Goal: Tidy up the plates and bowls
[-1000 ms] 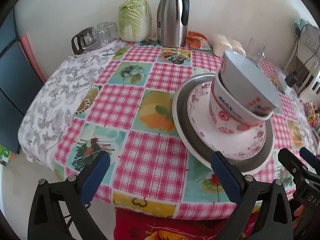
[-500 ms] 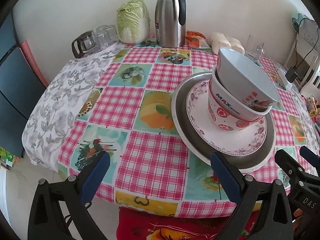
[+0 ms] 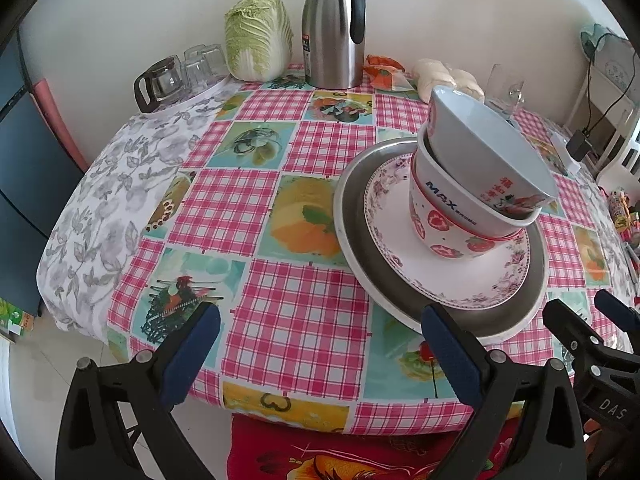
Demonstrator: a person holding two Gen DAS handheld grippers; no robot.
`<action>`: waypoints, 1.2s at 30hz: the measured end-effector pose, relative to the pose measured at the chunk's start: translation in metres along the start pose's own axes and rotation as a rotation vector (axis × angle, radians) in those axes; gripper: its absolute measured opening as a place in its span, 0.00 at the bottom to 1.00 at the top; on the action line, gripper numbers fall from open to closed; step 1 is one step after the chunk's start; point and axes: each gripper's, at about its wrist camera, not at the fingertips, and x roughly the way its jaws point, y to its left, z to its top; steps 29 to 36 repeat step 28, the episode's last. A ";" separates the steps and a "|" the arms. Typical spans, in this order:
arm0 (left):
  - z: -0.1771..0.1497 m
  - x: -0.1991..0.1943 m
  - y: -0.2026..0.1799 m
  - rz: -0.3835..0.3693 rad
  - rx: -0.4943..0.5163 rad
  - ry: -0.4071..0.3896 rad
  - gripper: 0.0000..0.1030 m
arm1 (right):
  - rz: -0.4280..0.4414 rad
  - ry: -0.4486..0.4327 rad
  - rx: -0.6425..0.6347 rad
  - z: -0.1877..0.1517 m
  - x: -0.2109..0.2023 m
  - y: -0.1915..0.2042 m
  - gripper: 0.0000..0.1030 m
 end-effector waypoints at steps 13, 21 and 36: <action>-0.001 0.000 -0.002 0.008 0.008 0.001 0.98 | -0.004 0.004 -0.005 0.000 0.000 0.002 1.00; -0.001 -0.001 -0.001 0.023 0.000 -0.004 0.98 | -0.004 0.007 -0.009 -0.001 0.001 0.002 1.00; -0.001 -0.003 -0.003 0.025 0.014 -0.008 0.98 | -0.004 0.008 -0.021 -0.001 0.001 0.003 1.00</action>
